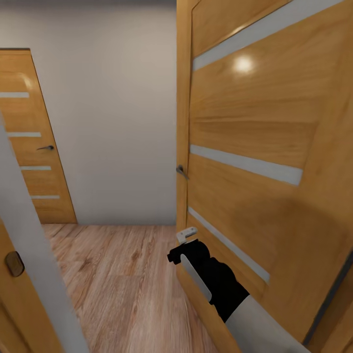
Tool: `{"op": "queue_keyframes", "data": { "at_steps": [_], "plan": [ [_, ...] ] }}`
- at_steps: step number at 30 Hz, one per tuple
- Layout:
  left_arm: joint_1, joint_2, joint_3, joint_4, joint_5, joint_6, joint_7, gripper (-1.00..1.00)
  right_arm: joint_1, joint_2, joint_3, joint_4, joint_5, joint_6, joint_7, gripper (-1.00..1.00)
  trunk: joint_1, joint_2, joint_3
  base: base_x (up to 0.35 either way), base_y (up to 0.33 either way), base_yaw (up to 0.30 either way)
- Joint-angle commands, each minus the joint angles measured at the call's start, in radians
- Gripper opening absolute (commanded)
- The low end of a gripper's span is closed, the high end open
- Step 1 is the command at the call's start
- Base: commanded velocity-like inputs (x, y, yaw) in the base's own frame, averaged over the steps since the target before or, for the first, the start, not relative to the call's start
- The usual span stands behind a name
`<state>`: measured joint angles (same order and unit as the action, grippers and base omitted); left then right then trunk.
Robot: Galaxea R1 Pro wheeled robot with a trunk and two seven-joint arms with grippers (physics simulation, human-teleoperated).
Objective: Move the two storage containers from the living room to the garage. In the garage, place one container on the floor and stack the other container on top of it (either order is fine).
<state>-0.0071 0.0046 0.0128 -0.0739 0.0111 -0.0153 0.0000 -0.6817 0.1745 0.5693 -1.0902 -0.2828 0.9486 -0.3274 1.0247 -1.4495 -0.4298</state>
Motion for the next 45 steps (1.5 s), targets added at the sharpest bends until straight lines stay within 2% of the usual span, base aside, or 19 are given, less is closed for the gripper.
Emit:
{"op": "queue_keyframes", "data": {
  "at_steps": [1,14,27,37,45],
  "plan": [
    [-0.001,0.000,0.001,0.000,0.001,-0.002,-0.001,1.00,-0.001,0.000,0.001,0.000,-0.010,0.002,-0.010,1.00,0.000,-0.001,-0.001,0.229,0.000,0.000],
    [-0.001,0.000,0.001,0.000,0.001,-0.002,-0.001,1.00,-0.001,0.000,0.001,0.001,-0.010,0.002,-0.009,1.00,0.000,-0.001,-0.001,0.275,0.000,0.000],
    [-0.001,0.000,0.001,0.000,0.001,-0.002,0.001,1.00,-0.001,0.000,0.001,0.003,-0.010,0.002,-0.010,1.00,0.000,-0.001,-0.001,0.036,0.000,0.000],
    [-0.001,0.001,0.001,0.000,0.001,-0.002,0.000,1.00,-0.001,0.000,0.003,0.002,-0.009,0.002,-0.010,1.00,0.000,-0.001,-0.001,0.235,0.000,0.000],
    [-0.001,0.000,0.001,0.000,0.001,-0.002,0.001,1.00,-0.001,0.000,0.014,0.002,-0.009,0.002,-0.010,1.00,0.000,-0.001,-0.001,0.042,0.000,0.000]
  ]
}}
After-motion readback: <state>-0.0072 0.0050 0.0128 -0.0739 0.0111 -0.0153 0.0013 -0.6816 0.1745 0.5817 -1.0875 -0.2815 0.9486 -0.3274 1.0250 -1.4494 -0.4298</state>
